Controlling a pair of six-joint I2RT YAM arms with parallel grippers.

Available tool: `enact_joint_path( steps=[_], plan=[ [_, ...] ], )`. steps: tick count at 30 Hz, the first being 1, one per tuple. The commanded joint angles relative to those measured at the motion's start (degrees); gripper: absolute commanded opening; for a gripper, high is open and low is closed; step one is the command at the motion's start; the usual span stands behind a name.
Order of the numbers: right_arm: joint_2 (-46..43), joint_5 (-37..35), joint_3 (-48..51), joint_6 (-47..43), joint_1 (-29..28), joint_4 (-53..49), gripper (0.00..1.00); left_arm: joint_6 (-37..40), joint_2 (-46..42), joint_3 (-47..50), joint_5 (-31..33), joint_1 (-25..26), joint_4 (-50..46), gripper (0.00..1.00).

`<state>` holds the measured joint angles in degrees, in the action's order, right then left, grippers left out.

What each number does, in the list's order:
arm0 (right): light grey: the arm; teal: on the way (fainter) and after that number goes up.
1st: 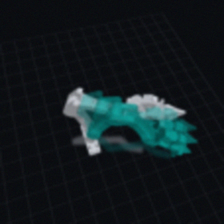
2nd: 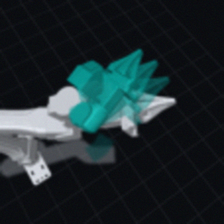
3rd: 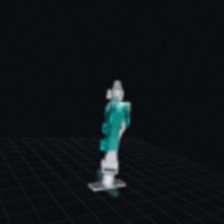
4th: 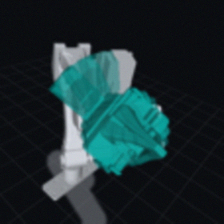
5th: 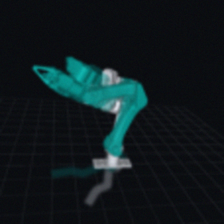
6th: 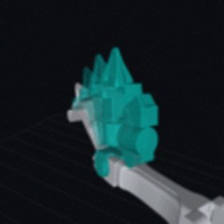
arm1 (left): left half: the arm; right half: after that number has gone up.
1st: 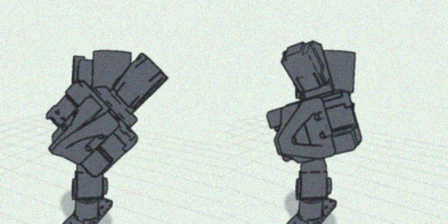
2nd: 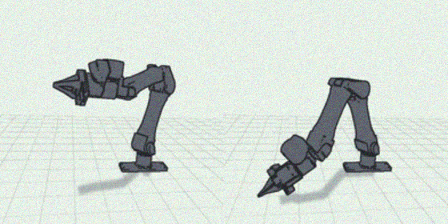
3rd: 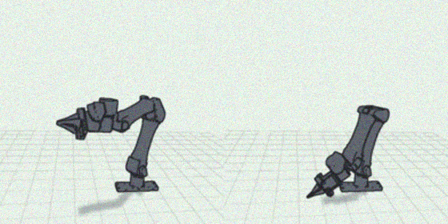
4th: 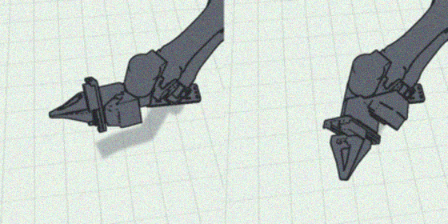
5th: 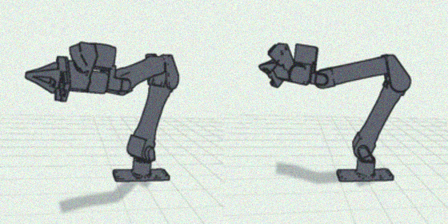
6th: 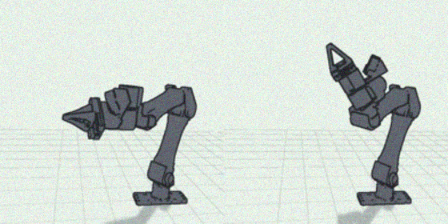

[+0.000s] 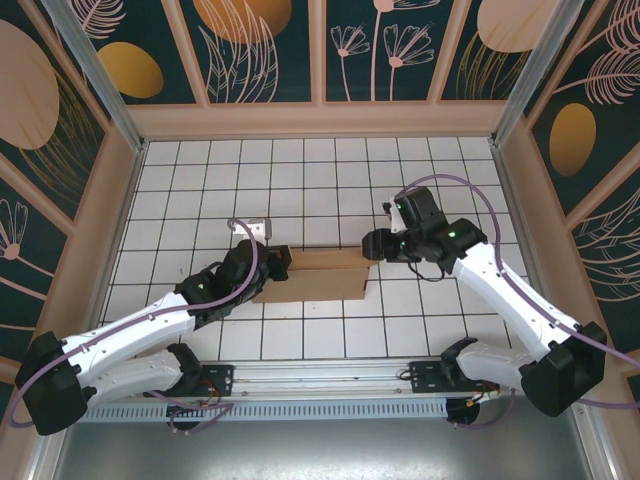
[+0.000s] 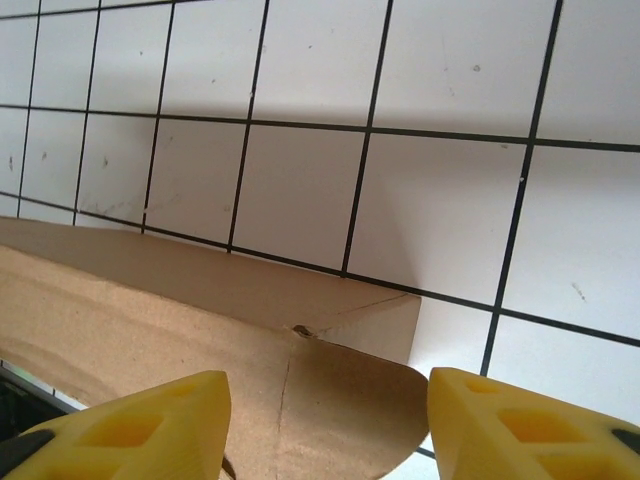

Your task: Fold the paper box

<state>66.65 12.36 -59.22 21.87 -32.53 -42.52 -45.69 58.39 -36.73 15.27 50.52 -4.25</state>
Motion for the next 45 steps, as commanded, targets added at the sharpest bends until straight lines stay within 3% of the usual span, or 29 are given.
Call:
enact_joint_path(
  steps=[1,9,22,29,38,42,45],
  plan=[
    [1.5,1.6,-1.8,-0.3,-1.7,-0.1,0.53,0.6,0.7,2.3,-0.1,-0.4,-5.0,0.0],
    [2.5,2.9,0.9,0.7,-2.2,3.5,0.47,0.7,0.3,2.5,-0.1,-0.4,-5.1,0.0],
    [2.0,16.5,9.9,8.1,-1.3,16.4,0.43,1.1,0.6,3.1,-0.7,-0.4,-4.0,0.0],
    [0.8,23.6,14.1,12.1,-0.2,23.8,0.34,1.7,0.8,3.7,-1.6,-0.4,-2.9,0.0],
    [0.2,28.7,16.7,14.3,0.9,26.6,0.32,1.9,0.9,4.5,-2.2,-0.4,-2.3,0.0],
    [-0.1,25.5,14.2,11.1,2.5,21.6,0.37,1.9,0.3,4.8,-1.8,-0.3,-2.3,0.0],
    [-1.2,16.2,8.6,6.9,2.7,14.1,0.43,1.7,-0.3,5.2,-1.6,-0.4,-2.4,0.0]
  ],
)
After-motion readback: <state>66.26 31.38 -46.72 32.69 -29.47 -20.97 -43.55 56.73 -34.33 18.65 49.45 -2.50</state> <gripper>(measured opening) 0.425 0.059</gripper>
